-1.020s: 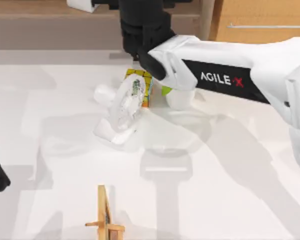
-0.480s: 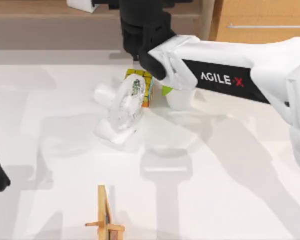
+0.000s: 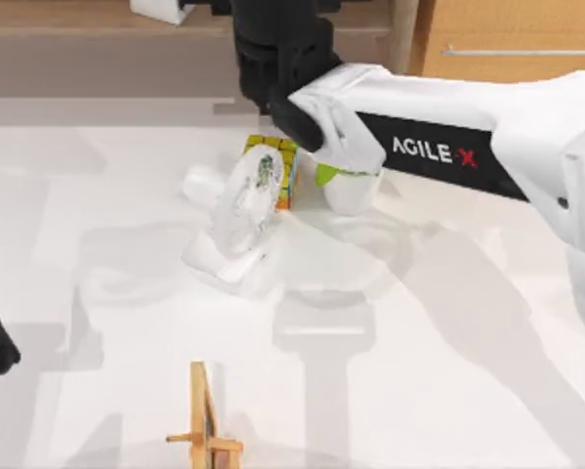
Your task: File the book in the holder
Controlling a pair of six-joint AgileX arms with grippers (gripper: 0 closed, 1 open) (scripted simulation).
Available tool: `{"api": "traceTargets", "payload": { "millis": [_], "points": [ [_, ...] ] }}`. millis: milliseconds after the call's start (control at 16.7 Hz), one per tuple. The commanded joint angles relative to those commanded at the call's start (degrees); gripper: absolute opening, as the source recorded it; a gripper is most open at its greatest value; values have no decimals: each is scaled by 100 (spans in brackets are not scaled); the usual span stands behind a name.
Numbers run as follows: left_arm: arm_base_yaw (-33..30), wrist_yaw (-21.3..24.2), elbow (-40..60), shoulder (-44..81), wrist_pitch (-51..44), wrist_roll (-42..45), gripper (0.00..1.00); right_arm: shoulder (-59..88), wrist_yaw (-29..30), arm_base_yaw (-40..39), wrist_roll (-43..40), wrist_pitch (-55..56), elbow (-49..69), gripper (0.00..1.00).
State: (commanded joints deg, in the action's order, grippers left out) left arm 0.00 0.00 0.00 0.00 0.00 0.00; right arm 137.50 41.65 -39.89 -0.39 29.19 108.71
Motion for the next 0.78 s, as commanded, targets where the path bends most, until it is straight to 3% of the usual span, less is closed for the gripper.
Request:
{"api": "traceTargets", "payload": {
  "millis": [780],
  "points": [
    [0, 0, 0, 0, 0, 0, 100, -337, -240, 60, 293, -59, -297, 0]
  ]
}}
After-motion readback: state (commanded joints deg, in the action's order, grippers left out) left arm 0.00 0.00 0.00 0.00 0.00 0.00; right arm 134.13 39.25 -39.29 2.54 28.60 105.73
